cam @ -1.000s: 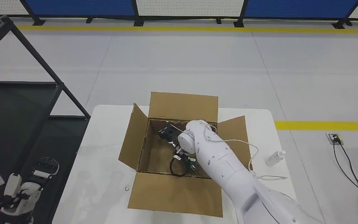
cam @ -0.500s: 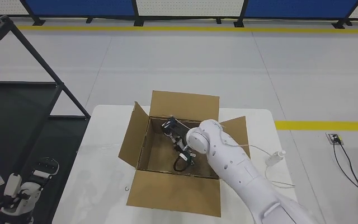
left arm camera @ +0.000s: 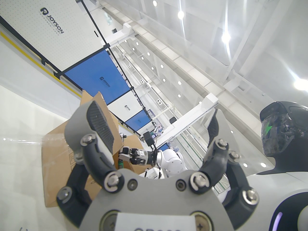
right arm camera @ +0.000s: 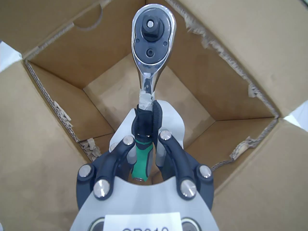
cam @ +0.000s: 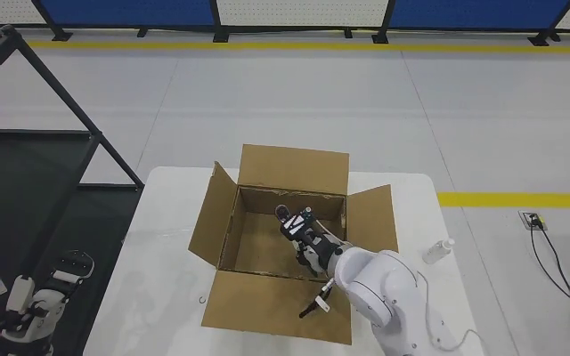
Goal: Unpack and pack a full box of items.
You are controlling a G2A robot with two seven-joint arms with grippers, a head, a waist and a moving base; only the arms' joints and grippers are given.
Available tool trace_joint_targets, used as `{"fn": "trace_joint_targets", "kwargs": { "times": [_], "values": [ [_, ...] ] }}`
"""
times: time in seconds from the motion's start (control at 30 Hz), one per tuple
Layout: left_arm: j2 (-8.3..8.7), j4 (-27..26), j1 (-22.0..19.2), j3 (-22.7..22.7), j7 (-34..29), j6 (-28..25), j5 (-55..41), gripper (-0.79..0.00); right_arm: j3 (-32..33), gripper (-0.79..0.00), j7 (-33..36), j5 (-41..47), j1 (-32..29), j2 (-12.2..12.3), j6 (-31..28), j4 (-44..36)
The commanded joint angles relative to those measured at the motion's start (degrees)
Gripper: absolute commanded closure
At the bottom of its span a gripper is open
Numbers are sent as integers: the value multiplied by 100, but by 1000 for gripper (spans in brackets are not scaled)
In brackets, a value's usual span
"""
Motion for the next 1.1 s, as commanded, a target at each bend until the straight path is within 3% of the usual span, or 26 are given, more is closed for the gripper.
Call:
{"fn": "trace_joint_targets", "kwargs": {
  "times": [0.0, 0.37, 0.47, 0.9, 1.07],
  "values": [
    [0, 0, 0, 0, 0, 0, 0, -785, -5, 0, -49, -34, -16, 1, 30, -12],
    [0, 0, 0, 0, 0, 0, 0, -785, 3, 0, -272, 7, -73, 5, 17, -29],
    [0, 0, 0, 0, 0, 0, 0, -785, 136, 0, -467, 148, -133, 10, 164, -401],
    [0, 0, 0, 0, 0, 0, 0, -785, 1841, 0, -871, 1114, -1516, 185, 465, -3012],
    [0, 0, 0, 0, 0, 0, 0, -785, 2713, 0, -1195, 1480, -1951, 245, 432, -3122]
  ]
}}
